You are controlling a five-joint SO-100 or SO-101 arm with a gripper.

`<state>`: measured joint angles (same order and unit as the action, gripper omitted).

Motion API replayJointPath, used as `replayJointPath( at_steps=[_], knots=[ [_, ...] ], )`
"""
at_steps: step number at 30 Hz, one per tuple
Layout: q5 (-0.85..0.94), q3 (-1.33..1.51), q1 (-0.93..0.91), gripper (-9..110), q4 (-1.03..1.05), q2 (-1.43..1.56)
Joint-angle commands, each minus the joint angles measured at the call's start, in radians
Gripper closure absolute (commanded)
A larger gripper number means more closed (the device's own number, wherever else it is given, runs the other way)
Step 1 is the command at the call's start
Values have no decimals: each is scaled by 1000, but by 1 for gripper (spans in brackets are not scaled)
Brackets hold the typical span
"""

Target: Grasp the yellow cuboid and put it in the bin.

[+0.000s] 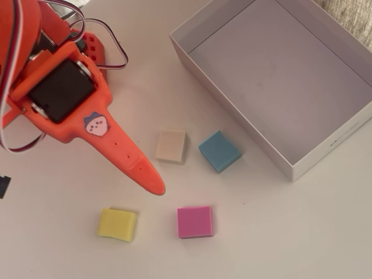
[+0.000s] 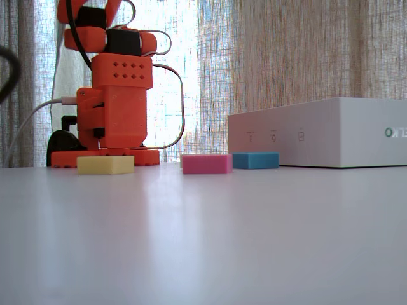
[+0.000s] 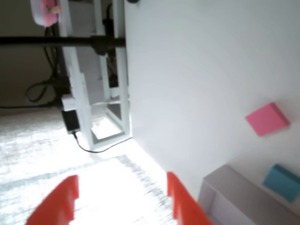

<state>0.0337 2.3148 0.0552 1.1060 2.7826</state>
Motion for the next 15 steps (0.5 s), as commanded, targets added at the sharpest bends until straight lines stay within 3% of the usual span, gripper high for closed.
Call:
replayJointPath(
  at_steps=[1, 8, 15],
  knots=[
    [-101, -325, -6, 75, 58, -232],
    [-324, -945, -32, 72, 291, -601],
    [-592, -933, -74, 67, 531, -681]
  ],
)
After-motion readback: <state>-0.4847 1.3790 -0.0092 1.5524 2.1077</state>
